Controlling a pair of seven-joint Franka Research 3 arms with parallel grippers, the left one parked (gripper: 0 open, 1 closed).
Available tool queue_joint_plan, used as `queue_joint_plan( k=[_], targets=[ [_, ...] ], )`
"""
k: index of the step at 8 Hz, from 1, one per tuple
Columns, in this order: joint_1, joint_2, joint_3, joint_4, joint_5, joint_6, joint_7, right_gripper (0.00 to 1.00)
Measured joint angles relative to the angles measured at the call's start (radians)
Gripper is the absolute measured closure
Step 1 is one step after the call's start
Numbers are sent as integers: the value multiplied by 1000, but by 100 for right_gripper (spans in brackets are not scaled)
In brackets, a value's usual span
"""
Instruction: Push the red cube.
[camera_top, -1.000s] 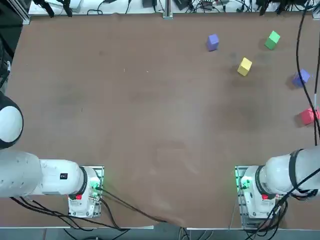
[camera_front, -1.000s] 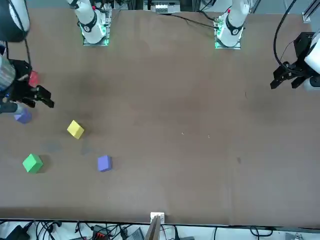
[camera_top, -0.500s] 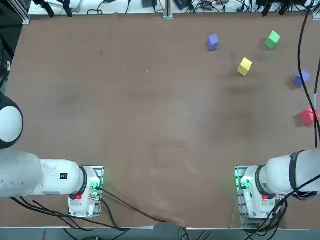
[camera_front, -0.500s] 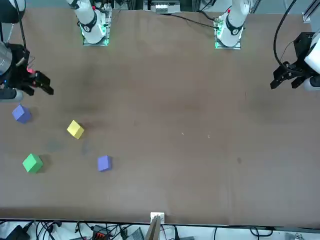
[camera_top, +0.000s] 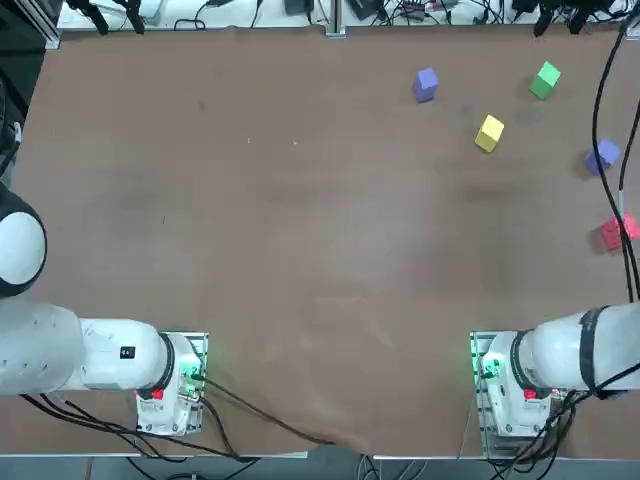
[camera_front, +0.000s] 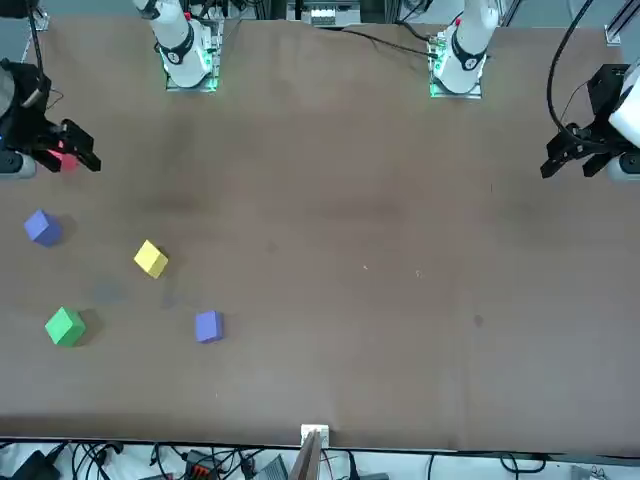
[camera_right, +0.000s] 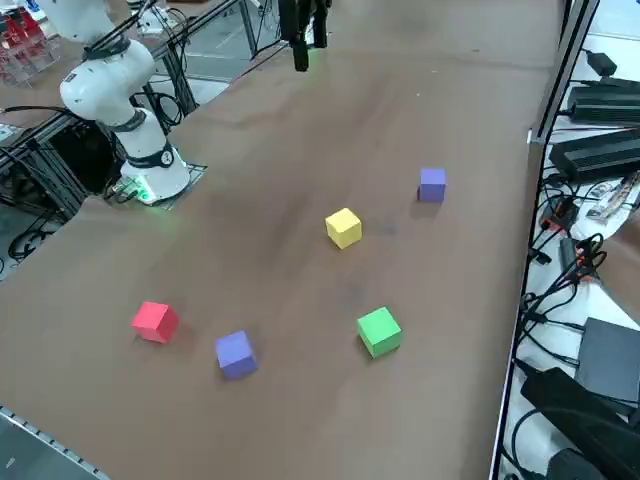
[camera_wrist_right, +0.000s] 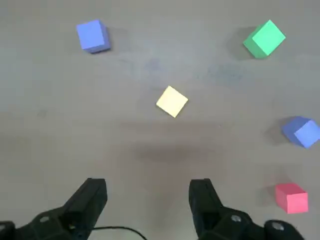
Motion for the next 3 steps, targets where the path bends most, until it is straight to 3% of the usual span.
queue_joint_plan(
  k=[3],
  targets=[
    [7, -5, -7, -4, 6, 0, 0, 0]
  ],
)
